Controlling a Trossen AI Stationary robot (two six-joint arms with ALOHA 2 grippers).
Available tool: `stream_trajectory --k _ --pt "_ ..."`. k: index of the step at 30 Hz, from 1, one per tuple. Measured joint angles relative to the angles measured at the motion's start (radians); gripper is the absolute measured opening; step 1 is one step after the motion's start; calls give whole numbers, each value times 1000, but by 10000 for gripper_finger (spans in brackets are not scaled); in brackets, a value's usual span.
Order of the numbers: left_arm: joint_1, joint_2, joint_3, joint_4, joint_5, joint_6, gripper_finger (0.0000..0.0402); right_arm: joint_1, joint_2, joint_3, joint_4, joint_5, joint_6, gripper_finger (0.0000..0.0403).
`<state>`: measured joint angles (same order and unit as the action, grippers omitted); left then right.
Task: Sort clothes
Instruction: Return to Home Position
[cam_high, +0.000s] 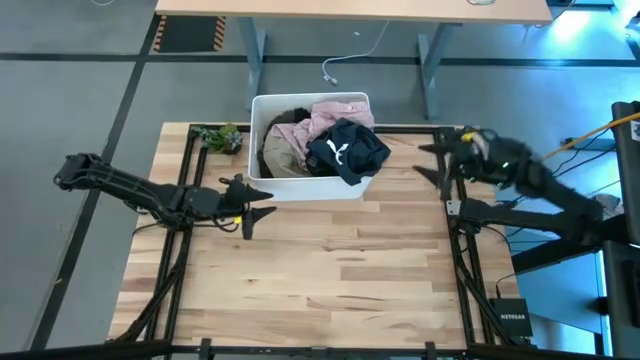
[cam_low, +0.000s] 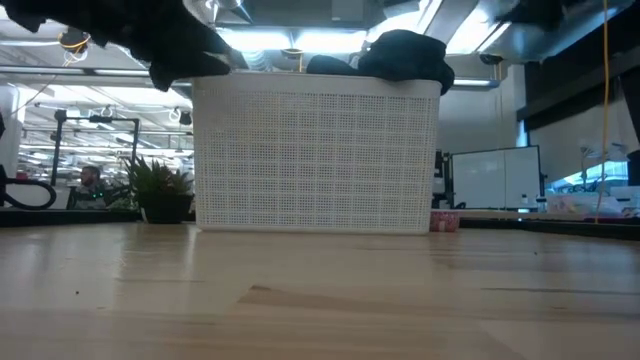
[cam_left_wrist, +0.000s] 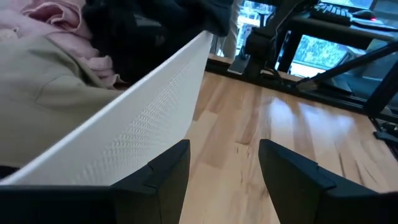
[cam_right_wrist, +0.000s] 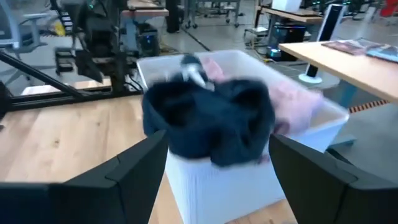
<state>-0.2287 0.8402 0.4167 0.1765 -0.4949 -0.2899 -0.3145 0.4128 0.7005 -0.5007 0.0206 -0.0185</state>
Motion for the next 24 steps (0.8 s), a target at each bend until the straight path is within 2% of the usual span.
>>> stream_trajectory --k 6,10,18,24 --pt "1 -20 -82 77 0 -16 186 0 -161 -291 202 22 69 296" --pt "2 -62 -152 157 2 -14 184 0 -235 -404 301 15 97 296" --pt "2 -256 -253 148 24 -10 125 0 -294 -455 345 -60 141 296" --pt "2 -440 -311 77 40 15 80 0 -301 -455 342 -64 145 296"
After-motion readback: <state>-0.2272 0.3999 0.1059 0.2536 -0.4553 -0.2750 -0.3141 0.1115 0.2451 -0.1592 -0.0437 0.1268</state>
